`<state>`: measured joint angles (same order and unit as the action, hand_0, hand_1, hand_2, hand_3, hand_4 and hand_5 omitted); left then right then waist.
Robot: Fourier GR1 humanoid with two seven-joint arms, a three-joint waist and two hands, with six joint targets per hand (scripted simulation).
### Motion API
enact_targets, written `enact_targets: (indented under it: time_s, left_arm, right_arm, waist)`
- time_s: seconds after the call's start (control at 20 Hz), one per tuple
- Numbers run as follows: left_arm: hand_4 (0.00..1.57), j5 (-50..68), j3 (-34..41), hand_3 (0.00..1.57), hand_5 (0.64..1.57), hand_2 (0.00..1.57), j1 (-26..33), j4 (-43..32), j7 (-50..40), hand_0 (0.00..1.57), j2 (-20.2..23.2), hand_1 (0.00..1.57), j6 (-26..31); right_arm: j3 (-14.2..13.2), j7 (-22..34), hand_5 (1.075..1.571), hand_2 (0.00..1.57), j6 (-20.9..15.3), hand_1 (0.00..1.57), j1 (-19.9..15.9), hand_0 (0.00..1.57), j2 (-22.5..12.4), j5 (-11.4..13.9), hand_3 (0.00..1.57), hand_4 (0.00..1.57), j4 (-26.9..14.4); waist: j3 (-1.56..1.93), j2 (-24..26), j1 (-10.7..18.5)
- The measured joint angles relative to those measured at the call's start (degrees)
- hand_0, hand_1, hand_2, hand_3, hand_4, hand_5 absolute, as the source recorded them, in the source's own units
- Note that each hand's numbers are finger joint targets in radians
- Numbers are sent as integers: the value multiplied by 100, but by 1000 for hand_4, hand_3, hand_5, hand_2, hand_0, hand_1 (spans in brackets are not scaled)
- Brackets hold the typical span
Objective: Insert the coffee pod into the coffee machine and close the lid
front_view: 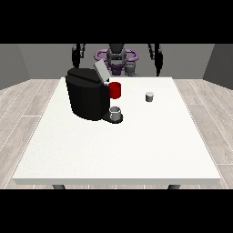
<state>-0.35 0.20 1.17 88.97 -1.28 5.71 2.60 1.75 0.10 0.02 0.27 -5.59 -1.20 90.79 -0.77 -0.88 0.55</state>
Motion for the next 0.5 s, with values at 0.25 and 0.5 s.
enact_targets:
  time_s: [0.25, 0.5]
  left_arm:
    - [213, 86, 28, 0, 1571, 0, -16, 45, 418, 0, 35, 0, 227]
    - [0, -156, 182, 0, 1571, 0, -186, 23, 730, 0, 428, 0, 317]
  right_arm:
    - [-176, 58, 1571, 0, 34, 0, -93, 0, -58, -33, 0, 128, -229]
    - [-492, -350, 1571, 0, -279, 0, -79, 0, 94, -106, 0, 181, -239]
  waist:
    - [55, 103, 56]
    - [73, 132, -185]
